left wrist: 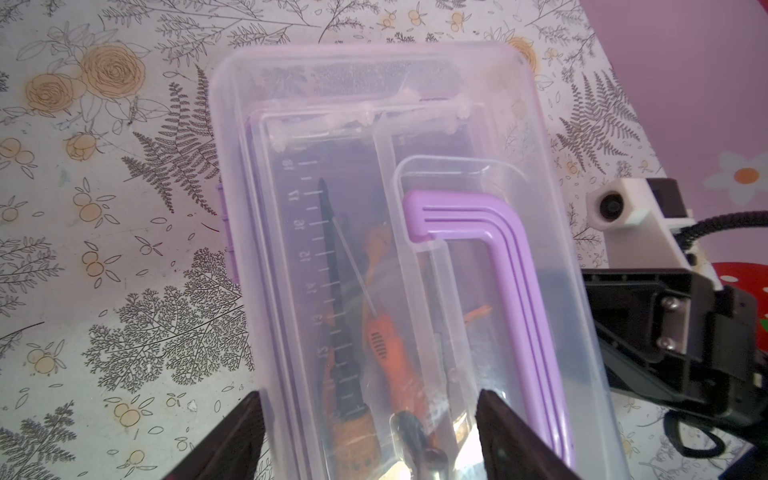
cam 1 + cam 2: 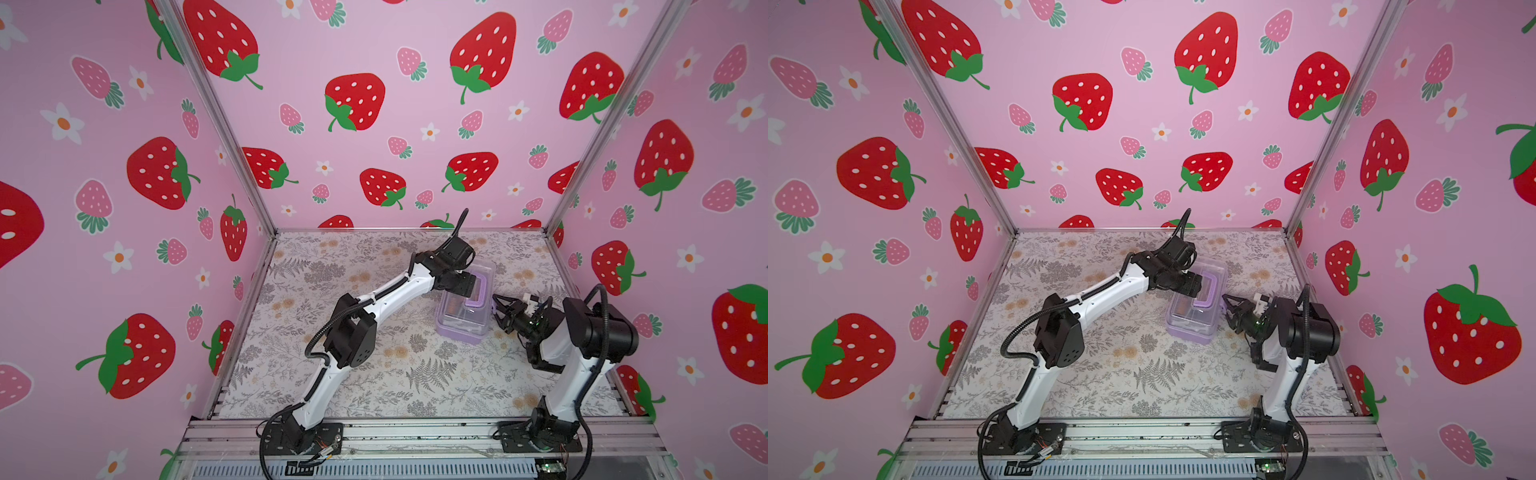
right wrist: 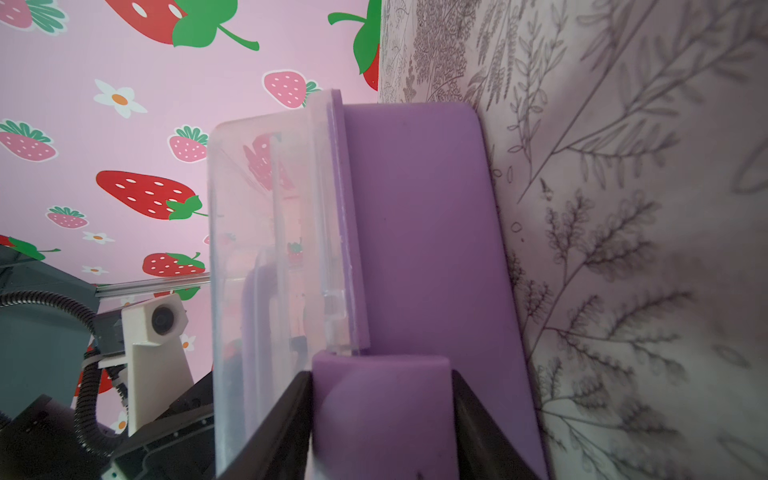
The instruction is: Pack the tool kit
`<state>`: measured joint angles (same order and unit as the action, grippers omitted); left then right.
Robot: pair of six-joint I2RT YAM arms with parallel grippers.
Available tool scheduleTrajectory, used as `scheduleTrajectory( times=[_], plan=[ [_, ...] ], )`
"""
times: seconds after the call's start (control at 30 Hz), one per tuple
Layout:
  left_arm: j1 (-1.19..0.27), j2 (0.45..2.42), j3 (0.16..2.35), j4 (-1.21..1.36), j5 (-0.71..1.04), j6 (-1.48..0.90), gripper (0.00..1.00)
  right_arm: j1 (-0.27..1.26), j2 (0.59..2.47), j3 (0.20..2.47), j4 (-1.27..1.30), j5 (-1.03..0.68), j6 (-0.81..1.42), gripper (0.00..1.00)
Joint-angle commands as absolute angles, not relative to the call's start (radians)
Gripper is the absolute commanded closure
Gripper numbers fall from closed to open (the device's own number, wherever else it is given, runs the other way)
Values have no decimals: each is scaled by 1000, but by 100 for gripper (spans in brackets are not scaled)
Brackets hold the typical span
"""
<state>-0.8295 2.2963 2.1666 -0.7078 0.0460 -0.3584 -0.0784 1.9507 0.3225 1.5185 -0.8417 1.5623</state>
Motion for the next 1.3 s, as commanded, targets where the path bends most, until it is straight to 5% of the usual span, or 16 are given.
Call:
scheduleTrajectory(
  times=[0.0,0.3,0.67,1.03,1.27],
  plan=[
    [-850,2380,2171,-732,122,-353,19,-58,2016,287,1871,-861,1569,51],
    [-846,2385,2174,-732,126,-354,19,-54,2064,281,1871,-852,1544,59],
    [-841,2394,2182,-732,132,-361,19,-54,2100,266,1870,-846,1530,42],
    [-841,2391,2183,-737,132,-361,19,-65,2117,229,1870,-841,1517,40],
    [-841,2388,2176,-734,131,-360,20,-94,2067,203,1870,-865,1511,30]
  ],
)
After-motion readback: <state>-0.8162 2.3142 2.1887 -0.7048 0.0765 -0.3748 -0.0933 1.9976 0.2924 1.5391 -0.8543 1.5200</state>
